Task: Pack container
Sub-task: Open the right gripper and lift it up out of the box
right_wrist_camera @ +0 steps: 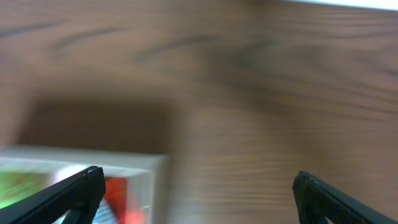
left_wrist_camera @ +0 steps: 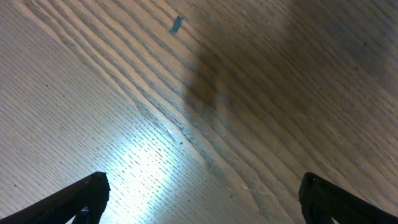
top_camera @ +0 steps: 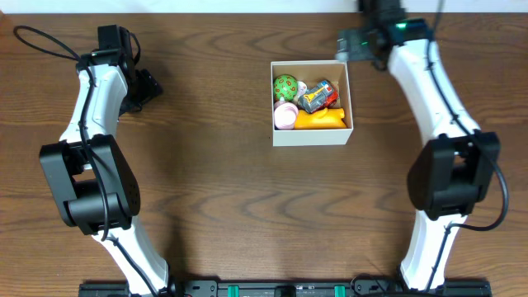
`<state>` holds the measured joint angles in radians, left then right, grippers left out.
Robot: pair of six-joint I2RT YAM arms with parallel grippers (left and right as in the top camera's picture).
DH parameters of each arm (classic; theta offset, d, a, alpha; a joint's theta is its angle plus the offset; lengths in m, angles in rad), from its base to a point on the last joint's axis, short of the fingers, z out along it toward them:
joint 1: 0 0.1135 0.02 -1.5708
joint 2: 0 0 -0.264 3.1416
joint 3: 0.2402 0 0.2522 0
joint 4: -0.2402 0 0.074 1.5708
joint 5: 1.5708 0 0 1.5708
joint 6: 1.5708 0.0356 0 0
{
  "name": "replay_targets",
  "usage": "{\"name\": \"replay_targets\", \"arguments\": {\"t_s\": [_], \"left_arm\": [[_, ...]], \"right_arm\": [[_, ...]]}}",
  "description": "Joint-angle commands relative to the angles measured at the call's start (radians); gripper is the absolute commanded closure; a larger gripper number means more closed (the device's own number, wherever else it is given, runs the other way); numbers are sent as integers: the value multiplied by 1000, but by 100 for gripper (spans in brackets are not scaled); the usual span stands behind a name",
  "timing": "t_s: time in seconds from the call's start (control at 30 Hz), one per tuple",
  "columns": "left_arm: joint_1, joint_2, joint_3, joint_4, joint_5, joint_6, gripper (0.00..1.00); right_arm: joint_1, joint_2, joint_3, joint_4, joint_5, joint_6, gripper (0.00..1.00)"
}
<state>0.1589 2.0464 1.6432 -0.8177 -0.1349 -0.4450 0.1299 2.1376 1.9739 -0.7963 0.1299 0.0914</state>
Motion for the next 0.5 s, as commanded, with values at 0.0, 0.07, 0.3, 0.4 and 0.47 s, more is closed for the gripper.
{"name": "replay_targets", "arguments": {"t_s": [0.0,0.07,0.3,0.4,0.47], "left_arm": [[3,2,-7,-3,-12,-2,2],[3,2,-7,-3,-12,-2,2],[3,2,-7,-3,-12,-2,2],[3,2,-7,-3,-12,-2,2],[3,2,-7,-3,-12,-2,2]], "right_arm": [[-69,11,20,14,135,-3,1],[-107,11,20,10,130,-3,1],[-190,11,20,11,128,-3,1],[-206,11,20,11,128,-3,1],[-214,11,20,11,128,-3,1]]}}
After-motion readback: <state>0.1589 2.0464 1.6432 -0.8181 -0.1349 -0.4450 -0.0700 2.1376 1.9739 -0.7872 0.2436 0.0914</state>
